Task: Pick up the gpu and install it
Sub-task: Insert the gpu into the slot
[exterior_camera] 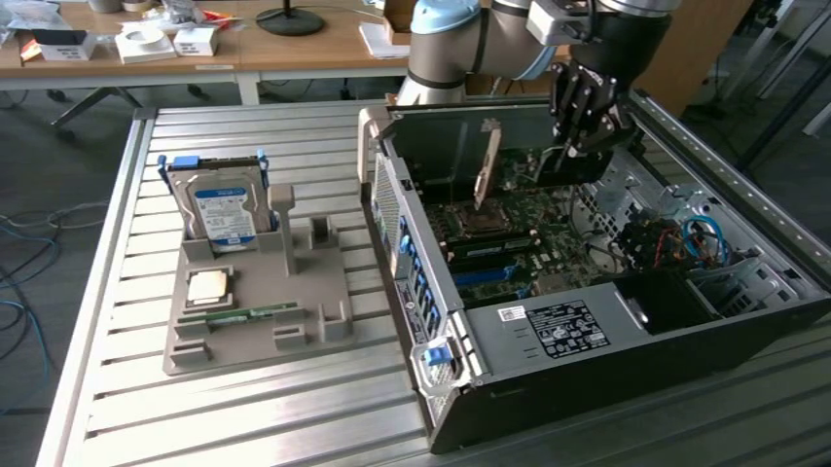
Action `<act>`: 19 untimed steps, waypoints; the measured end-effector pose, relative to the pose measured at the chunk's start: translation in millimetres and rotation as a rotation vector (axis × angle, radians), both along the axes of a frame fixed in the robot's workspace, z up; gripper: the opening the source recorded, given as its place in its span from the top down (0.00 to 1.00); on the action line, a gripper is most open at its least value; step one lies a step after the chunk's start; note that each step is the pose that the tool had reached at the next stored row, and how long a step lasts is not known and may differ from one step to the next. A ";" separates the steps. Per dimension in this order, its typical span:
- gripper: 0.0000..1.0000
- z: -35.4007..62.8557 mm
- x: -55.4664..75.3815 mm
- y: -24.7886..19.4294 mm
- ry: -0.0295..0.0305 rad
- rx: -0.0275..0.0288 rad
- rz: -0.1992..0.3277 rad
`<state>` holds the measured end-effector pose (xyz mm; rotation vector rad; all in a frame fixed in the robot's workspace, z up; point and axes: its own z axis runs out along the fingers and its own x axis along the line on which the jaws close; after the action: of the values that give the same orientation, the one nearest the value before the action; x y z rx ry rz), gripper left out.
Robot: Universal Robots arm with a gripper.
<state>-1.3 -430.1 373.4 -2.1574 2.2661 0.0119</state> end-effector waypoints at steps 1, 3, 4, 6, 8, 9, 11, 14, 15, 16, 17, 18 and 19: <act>0.74 -0.1 -0.8 0.0 0.0000 0.0000 0.000; 0.74 -0.2 -2.7 0.0 -0.0001 0.0001 0.000; 0.74 -0.2 -3.6 0.0 0.0000 0.0000 0.000; 0.74 -0.3 -5.0 0.0 0.0000 0.0000 0.000; 0.74 -0.4 -6.1 0.0 0.0000 0.0000 0.000; 0.74 -0.5 -6.7 0.0 0.0000 0.0001 0.000; 0.74 -0.5 -8.0 0.0 -0.0001 0.0001 0.000; 0.74 -0.7 -10.0 0.0 -0.0001 0.0001 0.000; 0.74 -0.8 -10.7 0.0 0.0000 0.0001 0.000; 0.74 -0.9 -11.4 0.0 0.0000 0.0001 0.000; 0.74 -1.0 -12.1 0.0 -0.0001 0.0001 0.000; 0.74 -1.1 -12.7 0.0 -0.0001 0.0001 0.000; 0.74 -1.2 -13.4 0.0 -0.0001 0.0001 0.000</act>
<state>-14.7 -430.1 372.2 -2.1574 2.2660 0.0120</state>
